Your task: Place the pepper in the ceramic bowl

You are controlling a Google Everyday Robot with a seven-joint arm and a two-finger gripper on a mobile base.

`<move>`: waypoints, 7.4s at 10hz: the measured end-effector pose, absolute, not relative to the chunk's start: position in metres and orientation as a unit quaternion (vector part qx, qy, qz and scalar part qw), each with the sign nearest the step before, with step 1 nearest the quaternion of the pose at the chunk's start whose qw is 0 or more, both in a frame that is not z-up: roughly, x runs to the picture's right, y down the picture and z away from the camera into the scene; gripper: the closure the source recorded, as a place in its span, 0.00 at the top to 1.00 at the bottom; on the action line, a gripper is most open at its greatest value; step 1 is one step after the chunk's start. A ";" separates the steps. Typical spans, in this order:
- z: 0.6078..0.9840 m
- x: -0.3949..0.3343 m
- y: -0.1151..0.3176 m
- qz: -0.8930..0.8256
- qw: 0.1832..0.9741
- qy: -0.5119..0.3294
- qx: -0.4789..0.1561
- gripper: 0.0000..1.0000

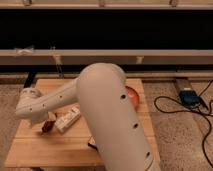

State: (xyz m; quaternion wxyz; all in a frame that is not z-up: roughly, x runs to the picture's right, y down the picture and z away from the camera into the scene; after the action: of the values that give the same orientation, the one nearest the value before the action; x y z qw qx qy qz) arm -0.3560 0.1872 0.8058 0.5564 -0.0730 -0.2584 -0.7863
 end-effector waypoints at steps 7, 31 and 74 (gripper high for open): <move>0.838 -0.352 0.196 -0.789 0.558 -0.230 -0.115 0.79; 0.799 -0.295 0.155 -0.757 0.592 -0.258 -0.103 0.20; 0.835 -0.319 0.201 -0.751 0.597 -0.199 -0.198 0.80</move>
State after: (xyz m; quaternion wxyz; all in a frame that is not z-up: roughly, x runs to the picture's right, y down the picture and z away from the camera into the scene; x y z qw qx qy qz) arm -0.3192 0.2011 0.8347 0.5971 -0.1982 -0.1993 -0.7513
